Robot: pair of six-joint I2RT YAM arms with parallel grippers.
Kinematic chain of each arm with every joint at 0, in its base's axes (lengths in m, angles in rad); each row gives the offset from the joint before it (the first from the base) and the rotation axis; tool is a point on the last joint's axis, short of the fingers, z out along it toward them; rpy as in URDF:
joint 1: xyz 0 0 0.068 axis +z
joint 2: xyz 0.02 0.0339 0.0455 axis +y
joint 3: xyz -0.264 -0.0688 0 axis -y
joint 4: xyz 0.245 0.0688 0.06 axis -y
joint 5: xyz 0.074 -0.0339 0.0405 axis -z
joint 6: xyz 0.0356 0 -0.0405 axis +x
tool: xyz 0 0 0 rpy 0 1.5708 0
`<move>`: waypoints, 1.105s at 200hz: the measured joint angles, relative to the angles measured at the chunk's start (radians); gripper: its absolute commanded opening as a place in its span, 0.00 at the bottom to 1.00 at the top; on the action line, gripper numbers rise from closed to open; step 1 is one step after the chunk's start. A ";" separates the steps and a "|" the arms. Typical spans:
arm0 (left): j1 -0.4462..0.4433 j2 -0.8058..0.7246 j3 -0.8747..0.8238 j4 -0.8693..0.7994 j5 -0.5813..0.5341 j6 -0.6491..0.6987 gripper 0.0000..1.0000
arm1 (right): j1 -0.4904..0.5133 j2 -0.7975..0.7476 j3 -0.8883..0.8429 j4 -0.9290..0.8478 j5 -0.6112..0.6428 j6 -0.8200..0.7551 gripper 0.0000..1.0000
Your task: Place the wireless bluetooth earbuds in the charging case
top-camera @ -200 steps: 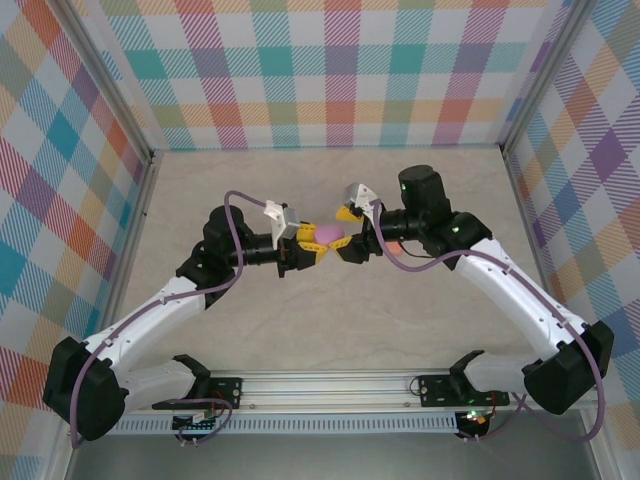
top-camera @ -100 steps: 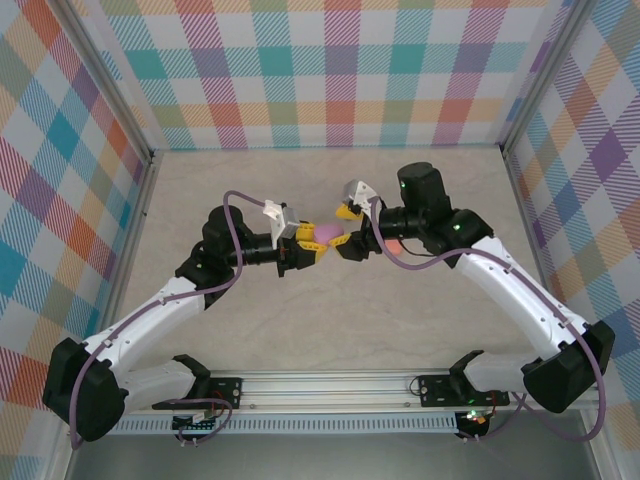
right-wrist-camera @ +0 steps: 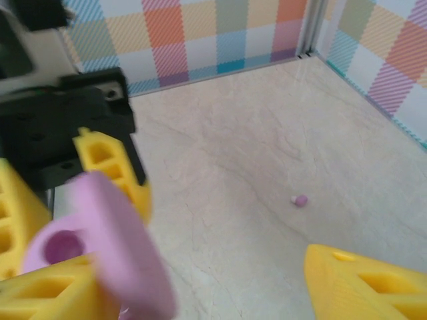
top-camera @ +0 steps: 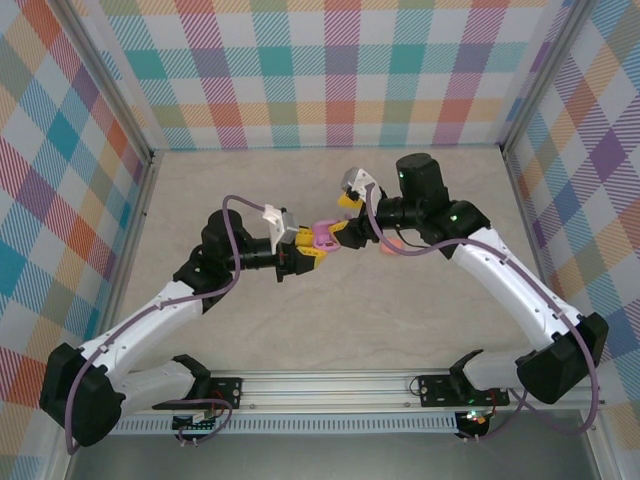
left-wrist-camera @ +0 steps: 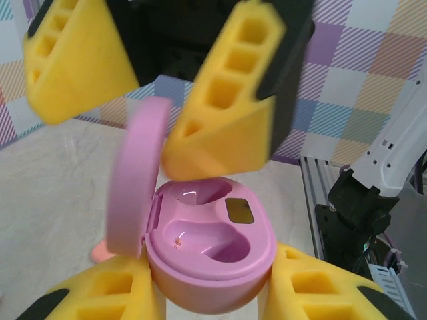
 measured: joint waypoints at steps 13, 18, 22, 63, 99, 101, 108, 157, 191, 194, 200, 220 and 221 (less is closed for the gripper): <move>0.000 -0.008 -0.007 0.003 -0.001 0.002 0.16 | -0.002 0.010 0.000 0.000 0.010 0.011 0.70; 0.000 -0.010 -0.011 0.003 -0.002 0.002 0.16 | -0.003 0.013 0.000 -0.001 0.011 0.014 0.70; 0.000 -0.011 -0.014 0.003 -0.002 0.002 0.16 | -0.005 0.014 0.000 -0.002 0.012 0.015 0.70; 0.000 -0.011 -0.039 0.001 -0.029 0.008 0.16 | -0.005 0.013 0.000 -0.006 0.008 0.048 0.73; 0.000 -0.011 -0.049 -0.003 -0.056 0.010 0.16 | -0.014 -0.015 0.000 0.004 0.003 0.100 0.73; 0.000 -0.011 -0.049 -0.002 -0.058 0.010 0.16 | -0.014 -0.017 0.000 0.005 0.003 0.104 0.73; 0.000 -0.011 -0.049 -0.002 -0.066 0.010 0.16 | -0.016 -0.023 0.001 0.006 0.000 0.117 0.73; 0.000 -0.007 -0.052 -0.002 -0.105 0.010 0.16 | -0.037 -0.039 0.031 0.008 0.019 0.214 0.73; 0.000 -0.007 -0.064 -0.006 -0.128 0.010 0.16 | -0.098 -0.019 0.071 -0.026 0.061 0.325 0.68; 0.000 -0.007 -0.064 -0.006 -0.131 0.010 0.15 | -0.105 -0.012 0.079 -0.032 0.066 0.330 0.68; 0.000 -0.007 -0.064 -0.008 -0.134 0.010 0.15 | -0.119 0.006 0.103 -0.049 0.075 0.351 0.67; 0.000 -0.007 -0.064 -0.010 -0.142 0.010 0.15 | -0.146 0.082 0.179 -0.098 0.121 0.389 0.67; 0.000 -0.007 -0.064 -0.010 -0.142 0.010 0.15 | -0.146 0.085 0.181 -0.099 0.122 0.391 0.67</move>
